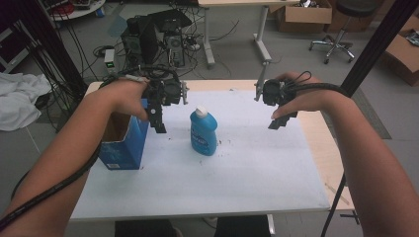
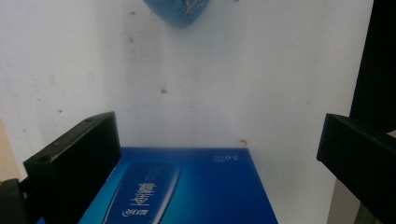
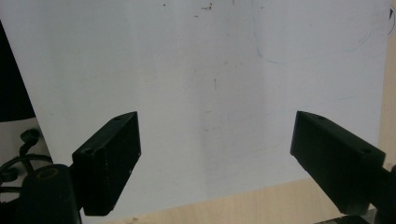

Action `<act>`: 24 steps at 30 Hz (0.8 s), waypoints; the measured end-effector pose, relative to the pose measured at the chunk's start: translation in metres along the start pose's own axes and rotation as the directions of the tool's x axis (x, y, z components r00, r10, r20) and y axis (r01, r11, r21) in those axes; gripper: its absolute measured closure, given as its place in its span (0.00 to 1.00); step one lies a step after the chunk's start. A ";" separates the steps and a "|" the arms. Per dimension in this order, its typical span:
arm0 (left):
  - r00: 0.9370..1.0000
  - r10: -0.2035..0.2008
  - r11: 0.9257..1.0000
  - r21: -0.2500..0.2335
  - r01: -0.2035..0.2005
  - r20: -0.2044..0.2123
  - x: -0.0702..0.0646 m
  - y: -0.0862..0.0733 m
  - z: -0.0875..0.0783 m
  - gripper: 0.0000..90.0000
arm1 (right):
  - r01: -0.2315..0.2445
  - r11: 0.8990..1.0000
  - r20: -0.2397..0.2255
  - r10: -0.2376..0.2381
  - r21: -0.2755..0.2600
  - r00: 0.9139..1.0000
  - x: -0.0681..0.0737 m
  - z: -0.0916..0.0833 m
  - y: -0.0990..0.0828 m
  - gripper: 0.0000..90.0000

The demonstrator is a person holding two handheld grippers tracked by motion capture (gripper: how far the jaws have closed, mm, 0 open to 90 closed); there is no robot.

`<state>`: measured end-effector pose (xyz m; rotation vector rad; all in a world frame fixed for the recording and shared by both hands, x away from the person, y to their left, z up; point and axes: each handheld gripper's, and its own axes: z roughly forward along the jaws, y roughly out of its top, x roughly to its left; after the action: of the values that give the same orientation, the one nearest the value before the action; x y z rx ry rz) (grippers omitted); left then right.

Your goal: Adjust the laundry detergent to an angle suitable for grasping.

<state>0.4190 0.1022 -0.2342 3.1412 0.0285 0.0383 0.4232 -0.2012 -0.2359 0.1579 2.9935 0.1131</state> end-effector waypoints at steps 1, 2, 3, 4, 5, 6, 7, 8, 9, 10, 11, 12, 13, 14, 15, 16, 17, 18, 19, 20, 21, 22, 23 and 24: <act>1.000 -0.001 1.000 0.002 0.001 0.000 -0.001 0.000 0.000 0.00 | -0.001 1.000 0.001 0.001 -0.001 1.000 0.001 0.000 0.000 0.18; 1.000 -0.002 1.000 0.003 0.002 0.000 -0.001 -0.001 0.000 0.00 | 0.000 1.000 0.003 0.000 0.001 1.000 0.001 0.000 0.000 0.18; 1.000 -0.001 1.000 0.000 0.001 0.002 -0.002 -0.001 -0.001 0.00 | -0.003 1.000 0.003 0.003 -0.003 1.000 0.002 0.000 -0.001 0.18; 1.000 0.000 1.000 -0.004 0.000 0.002 -0.002 0.000 -0.001 0.00 | -0.003 1.000 -0.001 0.003 -0.006 1.000 0.003 0.000 -0.001 0.18; 1.000 0.002 1.000 -0.006 -0.002 0.002 -0.002 0.000 -0.002 0.00 | -0.007 1.000 -0.004 0.007 -0.007 1.000 0.003 0.000 -0.002 0.18; 1.000 0.004 1.000 -0.003 -0.004 0.000 -0.002 0.000 -0.002 0.00 | -0.005 1.000 -0.005 0.005 -0.003 1.000 0.003 0.001 -0.003 0.18; 1.000 0.004 1.000 -0.003 -0.004 0.000 -0.002 0.000 -0.002 0.00 | -0.011 1.000 -0.006 0.011 -0.003 1.000 0.003 0.001 -0.004 0.18; 1.000 0.003 1.000 0.002 -0.003 -0.003 -0.002 0.001 -0.002 0.00 | -0.013 1.000 -0.006 0.013 -0.002 1.000 0.003 0.001 -0.006 0.18; 1.000 0.002 1.000 0.002 -0.002 -0.005 -0.002 0.001 -0.002 0.00 | -0.016 1.000 -0.006 0.016 -0.002 1.000 0.003 0.002 -0.006 0.18; 1.000 0.001 1.000 -0.002 -0.001 -0.005 -0.002 0.001 -0.003 0.00 | -0.019 1.000 -0.003 0.019 -0.005 1.000 0.004 0.001 -0.007 0.18; 1.000 0.003 1.000 -0.006 -0.003 -0.004 -0.003 0.002 -0.003 0.00 | -0.020 1.000 -0.001 0.020 -0.008 1.000 0.004 0.001 -0.008 0.18; 1.000 0.005 1.000 -0.003 -0.005 -0.003 -0.003 0.002 -0.003 0.00 | -0.024 1.000 -0.003 0.024 -0.019 1.000 0.005 0.001 -0.009 0.18; 1.000 0.007 1.000 0.000 -0.007 -0.003 -0.003 0.003 -0.003 0.00 | -0.026 0.999 -0.004 0.026 -0.029 1.000 0.006 0.001 -0.010 0.18; 1.000 0.007 1.000 0.002 -0.007 -0.001 -0.003 0.003 -0.003 0.00 | -0.027 0.999 -0.004 0.027 -0.033 1.000 0.006 0.001 -0.010 0.18; 1.000 0.007 1.000 0.002 -0.007 -0.001 -0.003 0.003 -0.003 0.00 | -0.028 0.999 -0.008 0.028 -0.036 1.000 0.006 0.002 -0.010 0.18; 1.000 0.007 1.000 0.004 -0.007 -0.002 -0.003 0.003 -0.003 0.00 | -0.031 0.999 -0.011 0.031 -0.039 0.999 0.007 0.003 -0.011 0.18; 1.000 0.007 1.000 0.004 -0.007 -0.001 -0.003 0.003 -0.003 0.00 | -0.037 0.998 -0.012 0.036 -0.042 0.999 0.008 0.004 -0.011 0.18; 1.000 0.009 1.000 0.003 -0.009 -0.002 -0.003 0.003 -0.003 0.00 | -0.039 0.998 -0.013 0.039 -0.045 0.999 0.008 0.005 -0.012 0.18; 1.000 0.009 1.000 0.003 -0.009 -0.002 -0.003 0.003 -0.003 0.00 | -0.042 0.998 -0.017 0.041 -0.047 0.999 0.009 0.007 -0.012 0.18; 1.000 0.010 1.000 0.000 -0.010 0.000 -0.004 0.003 -0.002 0.00 | -0.040 0.998 -0.017 0.039 -0.045 0.999 0.009 0.008 -0.013 0.18; 1.000 0.009 1.000 -0.003 -0.009 -0.001 -0.005 0.003 -0.002 0.00 | -0.041 0.998 -0.016 0.040 -0.047 0.999 0.010 0.009 -0.013 0.18; 1.000 0.010 1.000 0.001 -0.010 -0.001 -0.005 0.003 -0.002 0.00 | -0.046 0.998 -0.019 0.045 -0.052 0.999 0.011 0.009 -0.013 0.18; 1.000 0.009 1.000 0.001 -0.009 -0.001 -0.005 0.003 -0.002 0.00 | -0.046 0.997 -0.024 0.045 -0.058 0.999 0.012 0.011 -0.014 0.18; 1.000 0.011 1.000 0.002 -0.011 -0.002 -0.005 0.002 -0.002 0.00 | -0.044 0.997 -0.023 0.042 -0.060 0.999 0.013 0.012 -0.014 0.18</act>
<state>0.4138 0.0999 -0.2326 3.1439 0.0117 0.0410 0.4104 -0.2128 -0.2505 0.2160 3.0045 0.2111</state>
